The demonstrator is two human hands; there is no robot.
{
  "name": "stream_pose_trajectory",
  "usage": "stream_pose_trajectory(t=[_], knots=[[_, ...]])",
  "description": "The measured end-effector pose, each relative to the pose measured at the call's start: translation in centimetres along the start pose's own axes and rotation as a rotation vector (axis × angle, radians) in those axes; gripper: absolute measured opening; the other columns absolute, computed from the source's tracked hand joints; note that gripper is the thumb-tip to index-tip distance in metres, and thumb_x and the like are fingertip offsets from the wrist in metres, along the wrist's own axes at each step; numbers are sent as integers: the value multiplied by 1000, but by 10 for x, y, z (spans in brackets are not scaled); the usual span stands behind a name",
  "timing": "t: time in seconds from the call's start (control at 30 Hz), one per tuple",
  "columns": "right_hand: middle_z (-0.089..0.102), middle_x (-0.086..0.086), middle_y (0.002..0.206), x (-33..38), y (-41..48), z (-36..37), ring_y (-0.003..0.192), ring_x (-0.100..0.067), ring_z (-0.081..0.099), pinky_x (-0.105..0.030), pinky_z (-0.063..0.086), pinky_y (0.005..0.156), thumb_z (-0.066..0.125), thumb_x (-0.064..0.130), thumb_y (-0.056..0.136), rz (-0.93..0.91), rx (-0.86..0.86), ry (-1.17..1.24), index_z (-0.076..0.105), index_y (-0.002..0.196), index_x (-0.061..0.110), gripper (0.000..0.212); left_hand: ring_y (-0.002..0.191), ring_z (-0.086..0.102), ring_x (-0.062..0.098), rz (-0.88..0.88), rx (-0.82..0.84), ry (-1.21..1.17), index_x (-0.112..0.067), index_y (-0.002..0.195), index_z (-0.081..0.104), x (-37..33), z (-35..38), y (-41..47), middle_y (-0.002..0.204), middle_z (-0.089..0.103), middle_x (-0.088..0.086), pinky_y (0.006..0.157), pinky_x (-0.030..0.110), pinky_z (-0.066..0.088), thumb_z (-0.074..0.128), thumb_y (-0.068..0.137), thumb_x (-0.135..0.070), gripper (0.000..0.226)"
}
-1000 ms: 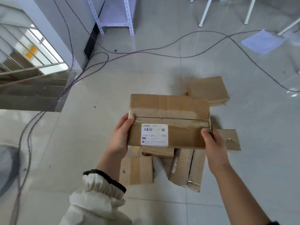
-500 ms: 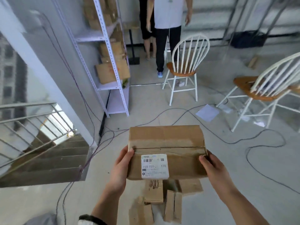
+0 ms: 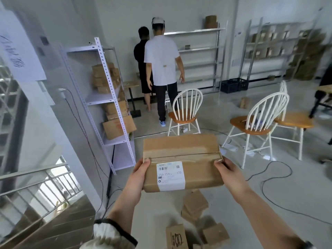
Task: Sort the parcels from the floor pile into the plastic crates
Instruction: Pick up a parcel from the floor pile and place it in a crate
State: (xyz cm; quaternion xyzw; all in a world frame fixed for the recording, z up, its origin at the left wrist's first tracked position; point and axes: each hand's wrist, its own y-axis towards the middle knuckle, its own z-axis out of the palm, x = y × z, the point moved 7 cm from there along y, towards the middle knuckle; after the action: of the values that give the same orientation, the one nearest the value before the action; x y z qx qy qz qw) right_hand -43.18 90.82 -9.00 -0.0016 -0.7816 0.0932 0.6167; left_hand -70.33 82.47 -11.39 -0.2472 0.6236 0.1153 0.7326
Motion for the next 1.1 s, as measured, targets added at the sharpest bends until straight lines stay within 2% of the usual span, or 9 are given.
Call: stream_pose_trajectory(t=[0.2, 0.33, 0.47, 0.6, 0.77, 0.9, 0.93, 1.03, 1.1], knots=[[52, 1, 117, 4, -25, -2, 118, -24, 47, -30, 33, 90, 43, 29, 99, -4, -66, 15, 47, 136, 23, 37, 101, 66, 31, 4, 47, 13, -34, 98, 67, -7, -4, 1, 102, 73, 6, 97, 52, 48, 55, 92, -38, 14], [54, -1, 119, 6, -36, -15, 104, -18, 45, -28, 32, 88, 45, 27, 99, -1, -152, 81, 49, 134, 20, 36, 92, 67, 28, 20, 69, 16, -31, 107, 65, -14, 10, 7, 97, 73, 5, 90, 45, 51, 55, 93, -36, 18], [56, -4, 123, 2, -50, -48, 110, -24, 50, -29, 35, 89, 47, 28, 98, 6, -272, 97, 48, 135, 20, 38, 95, 66, 28, 60, 157, 35, -31, 114, 61, -25, 47, 3, 104, 70, 6, 78, 38, 53, 52, 94, -39, 24], [60, -1, 123, -4, -74, -101, 103, -20, 53, -28, 37, 84, 47, 28, 97, 5, -390, 96, 50, 133, 19, 36, 79, 64, 19, 66, 257, 38, -28, 108, 61, -32, 106, -13, 99, 68, 3, 58, 25, 46, 52, 95, -34, 17], [62, 0, 114, -14, -126, -189, 101, -18, 55, -28, 38, 84, 46, 25, 98, -19, -553, 118, 53, 129, 21, 33, 78, 65, 16, 74, 436, 76, -29, 92, 63, -30, 200, -53, 84, 70, -5, 66, 29, 47, 57, 93, -33, 7], [65, 4, 106, -29, -189, -262, 98, -17, 57, -28, 42, 76, 46, 25, 97, -19, -680, 108, 58, 117, 26, 23, 94, 66, 19, 101, 574, 144, -35, 99, 66, -20, 273, -101, 99, 71, -5, 87, 35, 50, 61, 86, -46, 18], [66, 4, 106, -33, -208, -278, 95, -15, 58, -25, 43, 72, 46, 23, 97, -25, -708, 117, 58, 116, 25, 22, 95, 66, 19, 113, 617, 152, -35, 98, 67, -16, 292, -117, 99, 71, -5, 88, 35, 49, 61, 85, -47, 18], [65, 12, 97, -52, -278, -332, 85, 0, 56, -12, 42, 63, 46, 19, 98, -32, -827, 135, 58, 109, 26, 18, 88, 65, 19, 102, 776, 149, -30, 97, 65, 0, 353, -186, 97, 71, -2, 75, 33, 48, 57, 92, -34, 10], [63, 17, 94, -66, -333, -368, 84, 5, 54, -10, 41, 63, 46, 18, 98, -29, -917, 138, 58, 104, 29, 18, 88, 65, 20, 96, 870, 167, -32, 94, 65, 15, 393, -242, 97, 70, -1, 72, 32, 47, 57, 93, -32, 8]])
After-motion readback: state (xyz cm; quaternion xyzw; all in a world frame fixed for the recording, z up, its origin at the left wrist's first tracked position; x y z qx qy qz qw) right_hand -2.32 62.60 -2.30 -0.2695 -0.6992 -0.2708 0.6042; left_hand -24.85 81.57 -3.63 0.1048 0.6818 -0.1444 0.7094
